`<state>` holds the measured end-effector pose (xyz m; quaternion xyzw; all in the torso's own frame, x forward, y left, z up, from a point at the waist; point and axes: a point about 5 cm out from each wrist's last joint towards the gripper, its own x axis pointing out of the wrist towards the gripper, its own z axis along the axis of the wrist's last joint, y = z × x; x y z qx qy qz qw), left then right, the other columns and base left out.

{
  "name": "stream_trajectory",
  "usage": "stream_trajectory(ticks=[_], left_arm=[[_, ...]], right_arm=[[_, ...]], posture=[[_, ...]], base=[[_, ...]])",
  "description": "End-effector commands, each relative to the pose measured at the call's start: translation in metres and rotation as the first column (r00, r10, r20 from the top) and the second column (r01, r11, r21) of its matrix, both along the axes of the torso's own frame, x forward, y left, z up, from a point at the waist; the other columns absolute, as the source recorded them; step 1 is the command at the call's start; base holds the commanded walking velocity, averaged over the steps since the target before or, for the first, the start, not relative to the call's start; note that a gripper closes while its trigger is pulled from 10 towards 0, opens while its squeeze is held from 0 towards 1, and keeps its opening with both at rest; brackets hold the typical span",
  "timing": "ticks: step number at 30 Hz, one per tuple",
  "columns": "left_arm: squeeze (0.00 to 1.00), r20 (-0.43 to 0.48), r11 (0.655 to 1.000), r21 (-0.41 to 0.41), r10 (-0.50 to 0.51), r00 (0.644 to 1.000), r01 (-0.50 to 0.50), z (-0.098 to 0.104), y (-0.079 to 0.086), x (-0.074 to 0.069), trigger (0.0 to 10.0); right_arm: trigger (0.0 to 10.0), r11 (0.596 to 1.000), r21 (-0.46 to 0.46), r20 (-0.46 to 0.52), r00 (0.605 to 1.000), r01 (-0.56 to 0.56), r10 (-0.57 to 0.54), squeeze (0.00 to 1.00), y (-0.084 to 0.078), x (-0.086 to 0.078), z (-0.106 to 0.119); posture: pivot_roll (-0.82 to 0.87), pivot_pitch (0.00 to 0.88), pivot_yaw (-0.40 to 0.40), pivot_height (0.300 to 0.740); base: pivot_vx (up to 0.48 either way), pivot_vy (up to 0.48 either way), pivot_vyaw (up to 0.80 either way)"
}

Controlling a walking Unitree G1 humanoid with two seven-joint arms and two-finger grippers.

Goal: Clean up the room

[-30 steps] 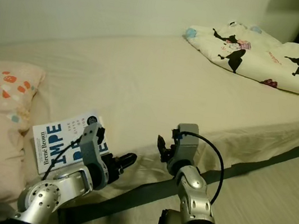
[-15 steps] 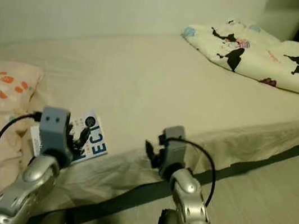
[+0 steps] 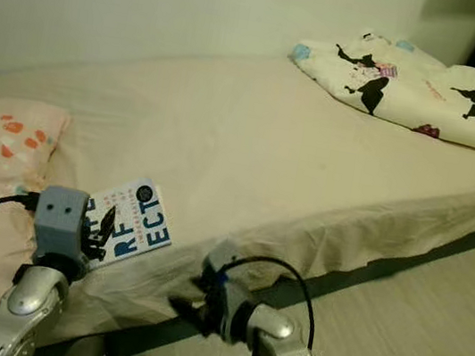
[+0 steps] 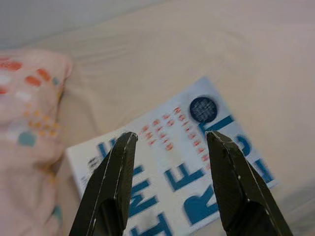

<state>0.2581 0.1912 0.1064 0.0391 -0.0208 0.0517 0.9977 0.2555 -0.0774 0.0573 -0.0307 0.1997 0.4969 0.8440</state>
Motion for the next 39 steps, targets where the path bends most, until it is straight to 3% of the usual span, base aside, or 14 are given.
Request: stream_trajectory(ticks=[1, 5, 8, 13, 15, 20, 23, 28, 29, 31, 39], left_arm=[[0.00, -0.064, 1.000, 0.003, 0.026, 0.998, -0.026, -0.011, 0.004, -0.006, 10.0], [0.00, -0.104, 0.999, 0.014, 0.051, 0.993, -0.050, -0.019, 0.006, -0.010, 10.0], [0.00, -0.174, 0.994, 0.014, 0.107, 0.979, -0.106, -0.034, 0.010, -0.022, 10.0], [0.00, -0.196, 0.998, -0.043, 0.044, 0.980, -0.053, -0.040, 0.005, -0.027, 10.0], [0.00, -0.166, 0.999, -0.039, -0.020, 0.986, 0.013, -0.036, -0.002, -0.029, 10.0], [0.00, -0.138, 0.999, -0.020, -0.031, 0.990, 0.028, -0.031, -0.004, -0.029, 10.0], [0.00, -0.052, 0.998, 0.040, -0.044, 0.998, 0.046, -0.019, -0.005, -0.027, 10.0], [0.00, -0.019, 0.998, 0.028, -0.050, 0.999, 0.051, -0.011, -0.004, -0.027, 10.0], [0.00, -0.038, 0.998, -0.020, -0.052, 0.998, 0.051, -0.012, -0.005, -0.026, 10.0], [0.00, -0.041, 0.998, -0.032, -0.059, 0.997, 0.058, -0.013, -0.007, -0.026, 10.0], [0.00, -0.020, 0.996, -0.036, -0.081, 0.997, 0.080, -0.009, -0.012, -0.024, 10.0]], right_arm=[[10.0, 0.999, -0.039, 0.004, 1.000, 0.019, -0.019, 0.00, -0.004, -0.003, -0.003], [10.0, 0.995, -0.068, 0.048, 0.997, 0.070, -0.066, 0.00, -0.009, -0.001, -0.004], [10.0, 0.961, -0.091, 0.119, 0.961, 0.261, -0.250, 0.00, -0.027, 0.004, -0.002], [10.0, 0.962, -0.071, 0.090, 0.962, 0.264, -0.258, 0.00, -0.028, -0.002, -0.002], [10.0, 0.965, -0.060, 0.097, 0.964, 0.256, -0.249, 0.00, -0.027, -0.006, 0.002], [10.0, 0.960, -0.043, 0.115, 0.955, 0.278, -0.272, 0.00, -0.028, -0.005, 0.004], [10.0, 0.934, 0.049, 0.139, 0.923, 0.355, -0.358, 0.00, -0.031, 0.001, 0.014], [10.0, 0.926, 0.074, 0.161, 0.912, 0.371, -0.378, 0.00, -0.032, 0.002, 0.019], [10.0, 0.926, 0.075, 0.166, 0.911, 0.370, -0.377, 0.00, -0.032, 0.002, 0.021], [10.0, 0.928, 0.072, 0.175, 0.911, 0.366, -0.373, 0.00, -0.031, 0.002, 0.021], [10.0, 0.928, 0.076, 0.178, 0.911, 0.364, -0.372, 0.00, -0.030, 0.002, 0.022]], posture=[[-0.05, 0.090, -0.021, 0.543], [-0.05, 0.091, -0.020, 0.543], [-0.05, 0.089, -0.022, 0.543], [-0.05, 0.089, -0.026, 0.543], [-0.05, 0.089, -0.026, 0.543], [-0.05, 0.090, -0.024, 0.543], [-0.05, 0.089, -0.026, 0.553], [-0.05, 0.089, -0.026, 0.573], [-0.05, 0.088, -0.029, 0.583], [-0.05, 0.088, -0.029, 0.593], [-0.05, 0.088, -0.029, 0.618]], base=[[0.000, 0.000, 0.00], [0.000, 0.000, 0.00], [0.000, 0.000, 0.00], [0.000, 0.000, 0.00], [0.000, 0.000, 0.00], [0.000, 0.000, 0.00], [0.000, 0.000, 0.00], [0.000, 0.000, 0.00], [0.000, 0.000, 0.00], [0.000, 0.000, 0.00], [0.000, 0.000, 0.00]])
